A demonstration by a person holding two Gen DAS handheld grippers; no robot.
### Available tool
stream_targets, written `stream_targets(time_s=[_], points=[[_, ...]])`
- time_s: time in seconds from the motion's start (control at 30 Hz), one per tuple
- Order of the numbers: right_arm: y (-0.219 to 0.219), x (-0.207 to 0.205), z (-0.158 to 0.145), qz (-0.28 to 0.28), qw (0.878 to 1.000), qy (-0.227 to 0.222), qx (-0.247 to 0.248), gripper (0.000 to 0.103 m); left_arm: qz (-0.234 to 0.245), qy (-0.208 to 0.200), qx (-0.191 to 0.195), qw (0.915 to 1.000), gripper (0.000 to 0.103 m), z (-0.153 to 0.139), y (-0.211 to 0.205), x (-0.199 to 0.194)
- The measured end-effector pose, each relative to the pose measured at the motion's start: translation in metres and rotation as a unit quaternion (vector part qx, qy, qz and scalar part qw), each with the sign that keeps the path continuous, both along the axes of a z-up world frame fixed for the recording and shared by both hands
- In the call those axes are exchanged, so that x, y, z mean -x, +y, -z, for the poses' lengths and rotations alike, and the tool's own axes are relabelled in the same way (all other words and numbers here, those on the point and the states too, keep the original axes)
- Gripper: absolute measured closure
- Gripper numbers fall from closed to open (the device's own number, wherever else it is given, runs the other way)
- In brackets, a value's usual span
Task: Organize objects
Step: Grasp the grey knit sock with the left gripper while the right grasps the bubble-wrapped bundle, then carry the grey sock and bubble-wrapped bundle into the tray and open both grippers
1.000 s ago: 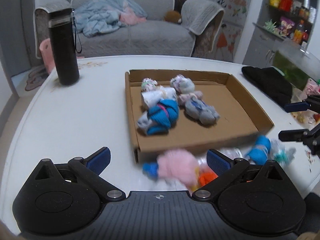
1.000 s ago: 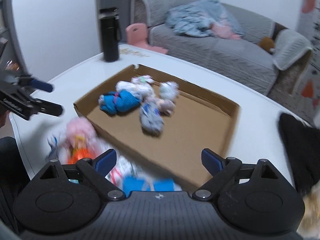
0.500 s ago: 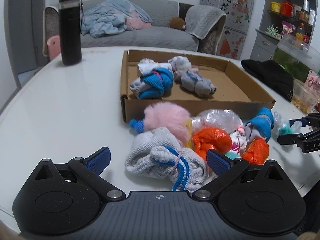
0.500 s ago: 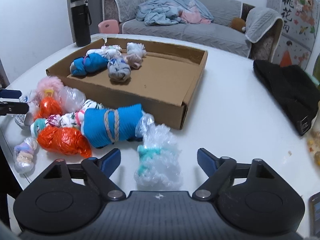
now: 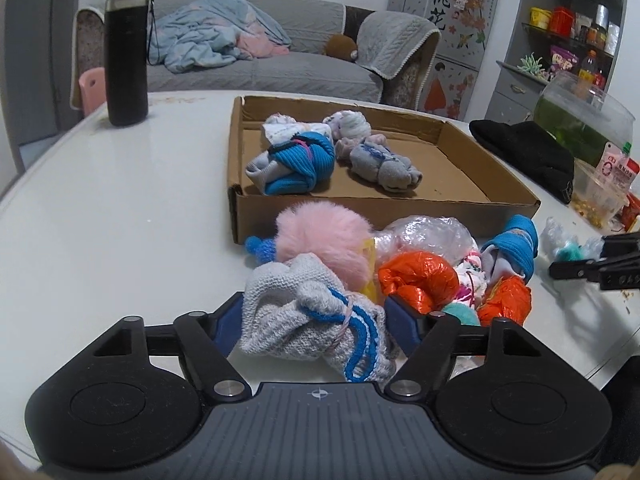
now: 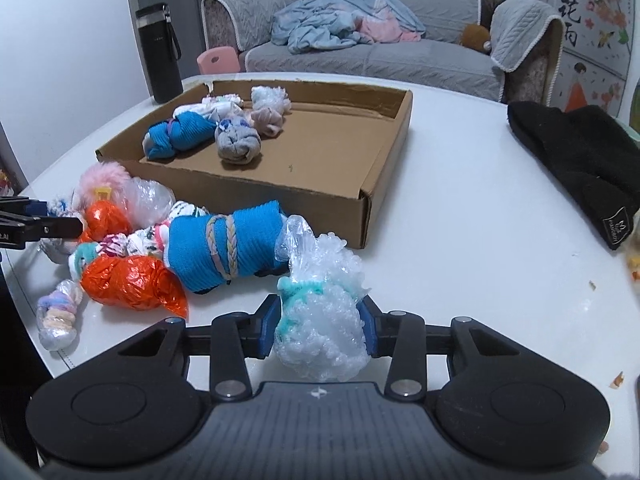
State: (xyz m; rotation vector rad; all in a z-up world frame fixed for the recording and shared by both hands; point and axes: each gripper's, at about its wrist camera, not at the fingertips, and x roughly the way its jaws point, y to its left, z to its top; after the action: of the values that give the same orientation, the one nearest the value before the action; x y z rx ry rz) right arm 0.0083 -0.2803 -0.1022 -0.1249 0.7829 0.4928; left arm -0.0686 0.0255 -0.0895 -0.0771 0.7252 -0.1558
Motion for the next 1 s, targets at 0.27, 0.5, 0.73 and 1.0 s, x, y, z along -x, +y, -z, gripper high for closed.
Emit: stream_targets(time_s=[0.27, 0.5, 0.73, 1.0], points=[[-0.01, 0.002, -0.034, -0.004, 1.0, -0.028, -0.005, 0.065, -0.001, -0.001, -0.011, 0.9999, 0.029, -0.016, 0.018, 0.007], [0.0, -0.011, -0.064, -0.024, 0.998, -0.055, -0.012, 0.065, 0.011, -0.037, -0.032, 0.9988, 0.03, -0.062, 0.028, 0.0], [0.039, -0.038, -0.09, -0.088, 0.993, -0.081, -0.005, 0.065, 0.051, -0.048, -0.048, 0.9964, 0.03, -0.102, 0.022, -0.039], [0.099, -0.072, -0.088, -0.166, 0.983, -0.077, 0.013, 0.065, 0.113, -0.008, -0.049, 0.9923, 0.03, -0.095, -0.016, -0.108]])
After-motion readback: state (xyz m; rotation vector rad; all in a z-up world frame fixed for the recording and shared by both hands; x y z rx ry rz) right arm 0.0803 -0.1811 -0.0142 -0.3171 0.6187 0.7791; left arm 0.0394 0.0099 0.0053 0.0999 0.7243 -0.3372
